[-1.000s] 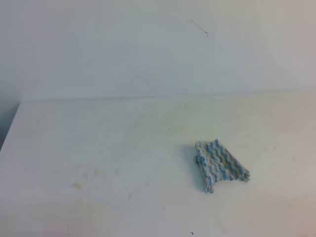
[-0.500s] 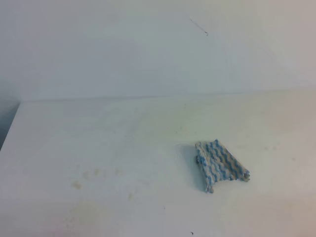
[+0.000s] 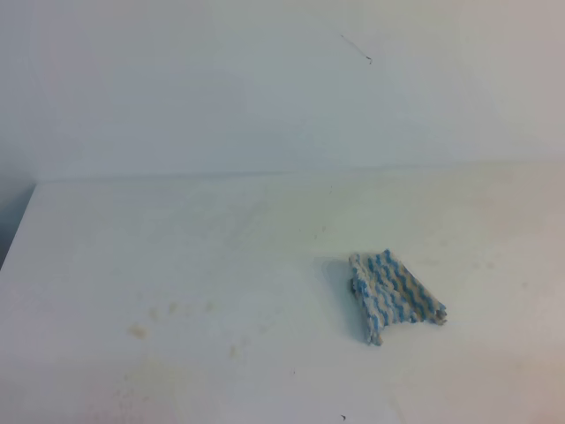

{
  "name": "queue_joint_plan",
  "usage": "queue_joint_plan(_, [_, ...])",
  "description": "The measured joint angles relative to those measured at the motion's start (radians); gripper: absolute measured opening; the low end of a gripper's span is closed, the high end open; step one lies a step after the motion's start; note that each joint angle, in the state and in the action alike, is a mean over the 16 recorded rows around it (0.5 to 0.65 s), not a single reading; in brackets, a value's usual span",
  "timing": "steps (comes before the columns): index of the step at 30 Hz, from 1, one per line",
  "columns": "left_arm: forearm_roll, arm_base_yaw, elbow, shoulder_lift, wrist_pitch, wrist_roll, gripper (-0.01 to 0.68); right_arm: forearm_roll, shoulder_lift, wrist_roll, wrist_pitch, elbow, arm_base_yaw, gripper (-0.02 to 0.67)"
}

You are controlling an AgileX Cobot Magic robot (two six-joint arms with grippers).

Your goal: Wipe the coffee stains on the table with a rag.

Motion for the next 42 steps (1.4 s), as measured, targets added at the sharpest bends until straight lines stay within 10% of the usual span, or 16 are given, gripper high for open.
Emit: queue_joint_plan(42, [0.0,0.0,0.0,-0.002,0.0,0.0,0.001,0.0,-0.003,0.0,-0.002,0.0,0.0,-0.004])
